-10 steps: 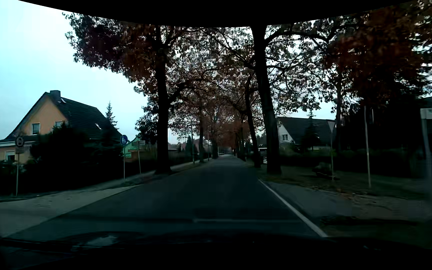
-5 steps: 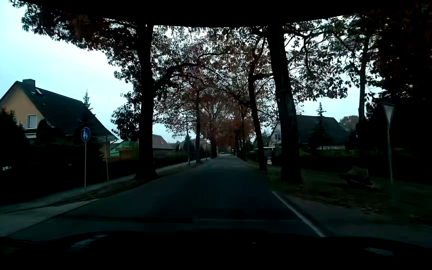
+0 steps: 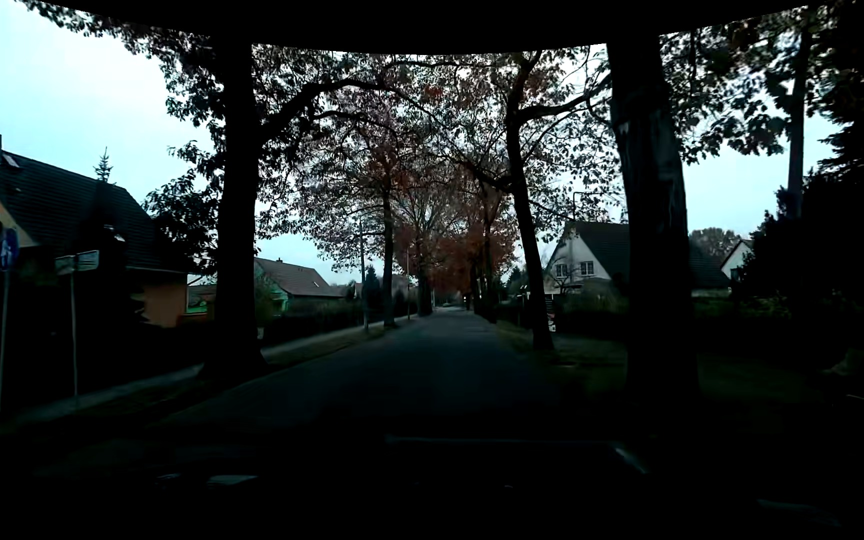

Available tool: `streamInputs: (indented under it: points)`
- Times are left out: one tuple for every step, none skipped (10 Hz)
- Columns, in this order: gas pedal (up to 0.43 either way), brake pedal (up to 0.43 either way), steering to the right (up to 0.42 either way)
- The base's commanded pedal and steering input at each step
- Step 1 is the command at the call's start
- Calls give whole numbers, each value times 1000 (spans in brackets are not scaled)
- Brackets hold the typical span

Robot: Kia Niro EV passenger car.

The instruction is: Follow the waypoints while adhering to traffic rules and regulations

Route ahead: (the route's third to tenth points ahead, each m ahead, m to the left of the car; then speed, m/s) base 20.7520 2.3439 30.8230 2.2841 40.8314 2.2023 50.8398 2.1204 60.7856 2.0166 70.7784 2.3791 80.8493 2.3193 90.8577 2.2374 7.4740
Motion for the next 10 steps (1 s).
streamInputs:
  points:
    - [130,0,1]
    - [130,0,1]
    - [130,0,1]
    - [130,0,1]
    - [130,0,1]
    - [130,0,1]
    - [130,0,1]
    - [130,0,1]
    - [130,0,1]
    - [130,0,1]
